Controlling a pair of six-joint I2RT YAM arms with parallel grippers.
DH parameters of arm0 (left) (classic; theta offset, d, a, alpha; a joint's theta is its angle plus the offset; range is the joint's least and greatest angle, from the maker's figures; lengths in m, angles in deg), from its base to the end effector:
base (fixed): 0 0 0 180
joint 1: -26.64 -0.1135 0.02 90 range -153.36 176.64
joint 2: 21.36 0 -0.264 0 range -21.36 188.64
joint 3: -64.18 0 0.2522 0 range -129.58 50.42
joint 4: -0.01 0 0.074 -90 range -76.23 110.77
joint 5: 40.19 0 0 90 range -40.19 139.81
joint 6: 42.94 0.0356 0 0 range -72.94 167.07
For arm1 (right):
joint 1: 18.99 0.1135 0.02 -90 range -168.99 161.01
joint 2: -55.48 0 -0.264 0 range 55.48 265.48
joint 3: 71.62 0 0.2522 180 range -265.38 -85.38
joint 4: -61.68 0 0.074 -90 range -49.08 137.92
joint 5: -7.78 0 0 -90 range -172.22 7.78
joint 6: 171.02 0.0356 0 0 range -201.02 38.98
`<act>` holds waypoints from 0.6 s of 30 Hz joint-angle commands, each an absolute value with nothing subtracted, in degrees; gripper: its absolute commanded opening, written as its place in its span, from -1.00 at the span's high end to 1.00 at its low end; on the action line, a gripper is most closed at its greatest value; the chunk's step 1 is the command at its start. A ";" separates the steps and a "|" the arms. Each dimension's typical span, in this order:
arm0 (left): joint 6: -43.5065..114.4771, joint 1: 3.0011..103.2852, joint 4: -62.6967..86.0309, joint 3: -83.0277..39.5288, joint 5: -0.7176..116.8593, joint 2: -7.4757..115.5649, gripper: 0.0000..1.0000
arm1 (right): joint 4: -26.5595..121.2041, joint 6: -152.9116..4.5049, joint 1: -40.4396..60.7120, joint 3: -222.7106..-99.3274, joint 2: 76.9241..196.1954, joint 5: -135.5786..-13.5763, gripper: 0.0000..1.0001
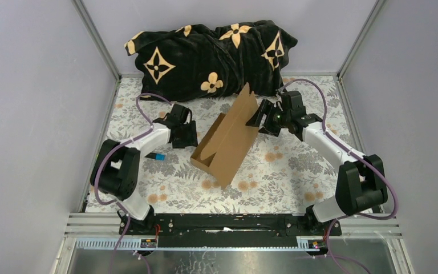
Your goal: Fold the paper box
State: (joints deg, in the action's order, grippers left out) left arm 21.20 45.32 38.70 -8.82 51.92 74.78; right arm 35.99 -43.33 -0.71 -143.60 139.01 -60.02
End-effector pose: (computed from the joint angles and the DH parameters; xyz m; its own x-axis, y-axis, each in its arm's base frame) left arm 0.3140 -0.1075 0.1803 -0.8983 -0.1564 -0.4107 -0.0614 0.9700 -0.2351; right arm 0.3020 0.1139 0.2606 -0.8069 0.3296 -0.4902 -0.1045 0.7371 0.6677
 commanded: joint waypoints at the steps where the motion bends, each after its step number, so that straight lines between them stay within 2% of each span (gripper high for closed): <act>1: 19.15 47.84 37.87 -4.36 50.97 67.64 -0.28 | 38.60 -44.33 -0.52 -149.17 141.72 -58.46 -0.55; 9: 13.43 55.26 41.73 -0.42 50.00 53.82 -0.29 | 41.16 -46.94 -1.99 -156.52 150.22 -54.22 -0.56; 14: 7.32 63.35 39.83 2.34 47.93 51.06 -0.29 | 40.16 -48.79 -2.07 -171.14 159.03 -47.88 -0.56; 18: 5.12 68.25 39.43 1.84 46.25 51.42 -0.29 | 31.30 -54.81 -2.20 -179.05 160.27 -51.91 -0.55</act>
State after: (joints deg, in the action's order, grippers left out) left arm 9.33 64.84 40.45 1.67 49.12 51.26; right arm 36.65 -48.37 -1.91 -171.69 161.56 -52.04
